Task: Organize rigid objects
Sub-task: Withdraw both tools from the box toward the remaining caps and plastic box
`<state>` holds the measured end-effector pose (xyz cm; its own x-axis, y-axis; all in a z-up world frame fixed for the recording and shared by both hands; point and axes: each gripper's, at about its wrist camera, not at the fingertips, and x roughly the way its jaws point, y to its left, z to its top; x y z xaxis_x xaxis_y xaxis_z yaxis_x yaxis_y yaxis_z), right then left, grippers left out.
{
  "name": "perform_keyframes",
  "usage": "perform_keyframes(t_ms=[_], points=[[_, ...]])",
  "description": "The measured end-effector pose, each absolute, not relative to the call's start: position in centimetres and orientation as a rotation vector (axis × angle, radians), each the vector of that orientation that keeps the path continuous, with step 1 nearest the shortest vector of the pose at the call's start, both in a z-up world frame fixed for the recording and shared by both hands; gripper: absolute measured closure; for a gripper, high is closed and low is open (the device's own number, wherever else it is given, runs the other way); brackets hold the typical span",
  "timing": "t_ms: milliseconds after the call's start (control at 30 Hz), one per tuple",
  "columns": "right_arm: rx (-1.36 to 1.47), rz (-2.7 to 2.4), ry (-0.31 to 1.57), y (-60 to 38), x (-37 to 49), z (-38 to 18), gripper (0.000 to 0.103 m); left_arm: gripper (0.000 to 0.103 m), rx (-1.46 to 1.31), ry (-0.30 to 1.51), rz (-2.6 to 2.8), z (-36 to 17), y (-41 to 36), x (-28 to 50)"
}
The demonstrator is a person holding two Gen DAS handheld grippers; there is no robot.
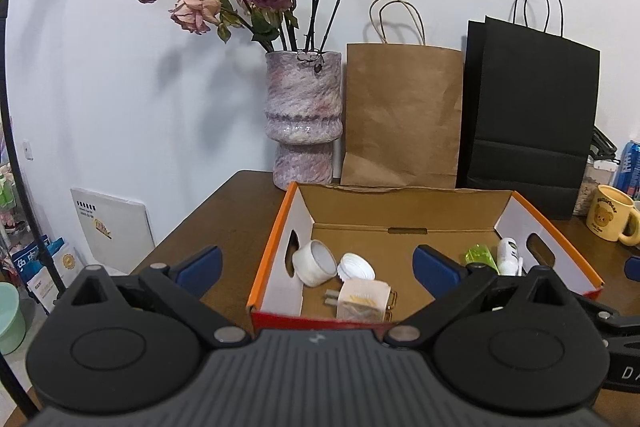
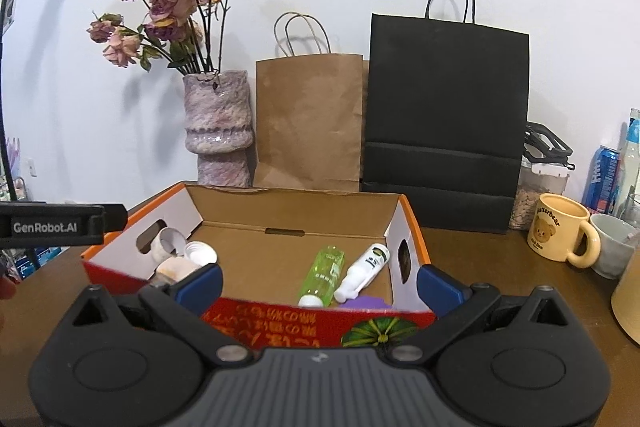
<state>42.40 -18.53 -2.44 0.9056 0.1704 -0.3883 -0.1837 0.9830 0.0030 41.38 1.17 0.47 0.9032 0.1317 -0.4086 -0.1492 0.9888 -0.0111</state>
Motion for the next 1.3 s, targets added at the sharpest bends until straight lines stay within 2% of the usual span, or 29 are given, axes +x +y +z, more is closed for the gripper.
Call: perform_keyframes(t_ms=[600, 1300], points=[[-0.046, 0.188, 0.424, -18.0, 36.2, -3.1, 0.000, 0.000, -0.042, 0.439, 0.130, 0.0, 1.6, 35.3], [-0.102, 0.171, 0.523, -16.6, 32.4, -6.4, 0.000, 0.000, 0.007, 0.543, 0.123, -4.4, 2.9, 31.5]])
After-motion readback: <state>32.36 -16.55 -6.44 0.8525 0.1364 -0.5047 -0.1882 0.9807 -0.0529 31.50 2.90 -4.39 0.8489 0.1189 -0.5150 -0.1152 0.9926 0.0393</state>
